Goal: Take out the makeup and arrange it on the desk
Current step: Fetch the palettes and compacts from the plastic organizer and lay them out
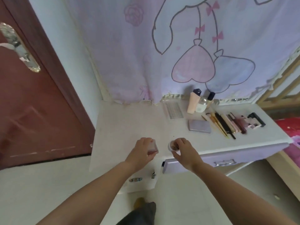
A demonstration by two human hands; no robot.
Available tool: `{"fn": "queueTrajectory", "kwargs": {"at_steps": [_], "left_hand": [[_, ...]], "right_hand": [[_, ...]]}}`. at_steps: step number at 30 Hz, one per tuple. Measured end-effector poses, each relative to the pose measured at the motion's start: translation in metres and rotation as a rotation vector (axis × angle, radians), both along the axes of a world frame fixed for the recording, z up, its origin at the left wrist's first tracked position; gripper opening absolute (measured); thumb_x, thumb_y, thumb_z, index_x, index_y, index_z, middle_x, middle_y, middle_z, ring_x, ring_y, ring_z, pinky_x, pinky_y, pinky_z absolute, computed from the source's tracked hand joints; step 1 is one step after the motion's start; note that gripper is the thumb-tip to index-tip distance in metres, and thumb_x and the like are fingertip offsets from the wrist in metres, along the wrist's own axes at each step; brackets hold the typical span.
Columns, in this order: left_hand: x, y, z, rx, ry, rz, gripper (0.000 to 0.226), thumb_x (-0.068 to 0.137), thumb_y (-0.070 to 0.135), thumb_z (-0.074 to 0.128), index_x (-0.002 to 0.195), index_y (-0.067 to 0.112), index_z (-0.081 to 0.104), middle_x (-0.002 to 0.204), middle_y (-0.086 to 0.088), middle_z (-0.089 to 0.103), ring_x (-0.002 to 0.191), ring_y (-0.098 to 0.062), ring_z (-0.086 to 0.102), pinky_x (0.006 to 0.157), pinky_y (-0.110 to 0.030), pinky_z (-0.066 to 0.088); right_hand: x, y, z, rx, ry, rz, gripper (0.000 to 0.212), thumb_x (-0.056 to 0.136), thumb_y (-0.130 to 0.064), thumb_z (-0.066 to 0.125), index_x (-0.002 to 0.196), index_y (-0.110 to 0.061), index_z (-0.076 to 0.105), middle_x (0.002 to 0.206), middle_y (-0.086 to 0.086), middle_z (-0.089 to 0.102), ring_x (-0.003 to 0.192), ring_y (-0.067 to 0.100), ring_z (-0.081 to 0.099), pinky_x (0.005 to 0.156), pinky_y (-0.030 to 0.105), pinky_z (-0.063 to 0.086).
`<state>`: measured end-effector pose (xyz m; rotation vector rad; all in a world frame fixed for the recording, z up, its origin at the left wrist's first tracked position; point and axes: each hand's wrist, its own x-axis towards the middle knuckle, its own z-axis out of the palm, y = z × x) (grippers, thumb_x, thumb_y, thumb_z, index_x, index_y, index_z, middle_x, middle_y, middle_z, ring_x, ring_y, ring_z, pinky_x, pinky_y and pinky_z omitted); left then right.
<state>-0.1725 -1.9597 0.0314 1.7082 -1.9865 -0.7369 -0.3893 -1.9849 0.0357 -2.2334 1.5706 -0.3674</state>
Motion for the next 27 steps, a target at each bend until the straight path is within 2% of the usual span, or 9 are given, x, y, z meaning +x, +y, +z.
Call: {"fn": "queueTrajectory", "kwargs": {"at_steps": [3,6,12,15,18,21,24,26,27], "left_hand": [[-0.007,-0.061,-0.001,0.055,-0.033,-0.064,0.049,0.089,0.031,0.060,0.131,0.013,0.040,0.131,-0.007,0.041,0.121,-0.023,0.039,0.098,-0.026,0.034],[-0.016,-0.107,-0.005,0.105,-0.049,-0.080,0.046,0.089,0.032,0.060,0.127,0.013,0.043,0.128,-0.008,0.043,0.117,-0.024,0.040,0.098,-0.033,0.038],[-0.034,-0.159,-0.023,0.175,-0.077,-0.042,0.043,0.089,0.034,0.058,0.125,0.014,0.044,0.128,-0.005,0.044,0.117,-0.023,0.039,0.096,-0.039,0.041],[-0.038,-0.163,-0.035,0.147,-0.141,-0.082,0.047,0.089,0.036,0.057,0.128,0.014,0.043,0.129,-0.005,0.044,0.118,-0.024,0.040,0.097,-0.034,0.038],[-0.038,-0.163,-0.042,0.076,-0.166,-0.083,0.049,0.087,0.036,0.060,0.128,0.012,0.046,0.129,-0.005,0.046,0.119,-0.024,0.041,0.096,-0.029,0.035],[-0.036,-0.160,-0.043,0.075,-0.122,-0.069,0.052,0.084,0.040,0.062,0.125,0.013,0.048,0.127,-0.004,0.047,0.116,-0.023,0.044,0.096,-0.032,0.039],[-0.028,-0.165,-0.042,0.086,-0.108,-0.071,0.055,0.081,0.049,0.060,0.119,0.011,0.051,0.120,-0.005,0.051,0.107,-0.024,0.049,0.090,-0.034,0.043],[-0.025,-0.172,-0.039,0.114,-0.138,-0.084,0.053,0.083,0.041,0.064,0.122,0.010,0.049,0.122,-0.005,0.050,0.109,-0.024,0.047,0.090,-0.032,0.041],[-0.024,-0.177,-0.037,0.118,-0.148,-0.090,0.052,0.083,0.036,0.066,0.124,0.010,0.048,0.123,-0.005,0.049,0.111,-0.024,0.047,0.091,-0.031,0.039]], "right_hand": [[-0.001,-0.053,-0.001,0.038,0.030,-0.045,0.026,0.088,-0.020,0.059,0.111,-0.008,0.052,0.119,0.007,0.050,0.107,0.024,0.048,0.081,0.028,0.043],[-0.003,-0.096,-0.006,0.074,0.042,-0.079,0.026,0.088,-0.020,0.059,0.111,-0.009,0.051,0.119,0.007,0.050,0.105,0.023,0.050,0.081,0.029,0.045],[-0.011,-0.149,-0.023,0.142,0.088,0.040,0.017,0.088,-0.018,0.057,0.103,-0.012,0.051,0.117,0.001,0.050,0.106,0.021,0.047,0.079,0.032,0.047],[-0.014,-0.154,-0.032,0.140,0.096,0.107,0.019,0.087,-0.018,0.058,0.103,-0.011,0.050,0.122,0.001,0.047,0.109,0.022,0.046,0.078,0.032,0.048],[-0.017,-0.153,-0.034,0.165,0.049,0.106,0.024,0.087,-0.020,0.059,0.107,-0.010,0.049,0.132,0.003,0.042,0.117,0.025,0.046,0.087,0.033,0.048],[-0.021,-0.135,-0.031,0.220,-0.055,-0.006,0.034,0.090,-0.023,0.058,0.120,-0.013,0.044,0.152,0.004,0.022,0.132,0.022,0.040,0.100,0.029,0.041],[-0.026,-0.103,-0.036,0.276,-0.066,-0.083,0.033,0.094,-0.025,0.052,0.124,-0.016,0.039,0.157,-0.001,0.007,0.134,0.017,0.038,0.100,0.020,0.038],[-0.028,-0.083,-0.041,0.248,-0.031,-0.051,0.024,0.095,-0.024,0.048,0.117,-0.018,0.042,0.157,0.003,0.012,0.134,0.020,0.041,0.098,0.023,0.043],[-0.030,-0.078,-0.047,0.220,0.004,-0.008,0.017,0.093,-0.024,0.045,0.110,-0.021,0.043,0.155,0.007,0.022,0.133,0.024,0.043,0.096,0.029,0.048]]}}
